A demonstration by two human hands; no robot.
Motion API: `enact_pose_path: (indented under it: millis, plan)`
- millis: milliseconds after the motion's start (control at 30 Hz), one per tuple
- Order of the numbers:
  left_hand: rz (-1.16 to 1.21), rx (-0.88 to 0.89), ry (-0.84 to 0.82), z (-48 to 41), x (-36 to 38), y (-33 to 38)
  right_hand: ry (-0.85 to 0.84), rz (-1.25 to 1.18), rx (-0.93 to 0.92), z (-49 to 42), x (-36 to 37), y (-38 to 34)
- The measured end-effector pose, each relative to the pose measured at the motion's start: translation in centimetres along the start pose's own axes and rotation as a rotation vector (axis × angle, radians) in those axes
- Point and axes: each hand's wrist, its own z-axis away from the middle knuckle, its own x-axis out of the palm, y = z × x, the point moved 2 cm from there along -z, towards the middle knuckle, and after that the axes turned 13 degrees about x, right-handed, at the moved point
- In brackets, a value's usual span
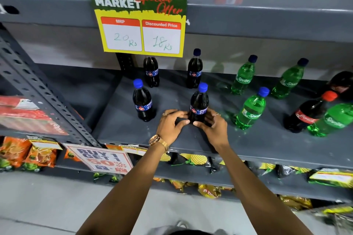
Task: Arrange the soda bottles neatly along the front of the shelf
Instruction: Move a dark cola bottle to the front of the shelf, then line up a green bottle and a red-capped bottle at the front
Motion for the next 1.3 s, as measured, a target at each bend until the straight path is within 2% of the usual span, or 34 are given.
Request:
enact_pose_path:
  millis: [300, 567, 633, 700, 767, 900, 967, 1033, 1133, 1200, 1300]
  plan:
    - [-0.003, -0.005, 0.038, -0.2, -0.2, 0.2, -0.102, 0.101, -0.066, 0.1, 0.1, 0.0]
    - [-0.037, -0.045, 0.017, 0.1, -0.6, 1.0, -0.153, 0.085, -0.022, 0.7, 0.0, -0.3]
    - [-0.071, -0.040, 0.123, 1.2, -0.8, 1.6, -0.145, -0.022, 0.042, 1.8, -0.7, -0.2]
    - [-0.158, -0.021, 0.303, 3.8, -0.6, 2.6, -0.100, -0.182, 0.107, 3.5, -2.2, 0.5]
    - [-0.219, 0.093, 0.344, 6.7, 1.4, 5.5, 0.001, -0.288, 0.119, 5.5, -5.1, 1.7]
    - [-0.084, 0.486, 0.105, 9.0, 10.1, 13.8, 0.328, -0.423, 0.122, 7.4, -14.3, 3.4]
    - [0.044, 0.563, 0.002, 8.0, 14.2, 17.8, 0.504, -0.464, 0.067, 7.2, -19.5, 3.8]
    - [0.164, 0.480, -0.105, 5.8, 17.8, 21.0, 0.662, -0.464, 0.000, 6.7, -24.6, 4.2]
    - [0.297, 0.206, -0.214, 1.8, 23.4, 25.5, 0.798, -0.488, -0.020, 5.1, -32.6, 5.3]
    - [0.356, 0.051, -0.195, -0.5, 26.6, 27.6, 0.831, -0.481, 0.005, 3.6, -36.8, 6.1]
    - [0.371, -0.083, -0.111, -2.8, 31.1, 29.7, 0.793, -0.476, 0.038, 1.3, -41.5, 7.3]
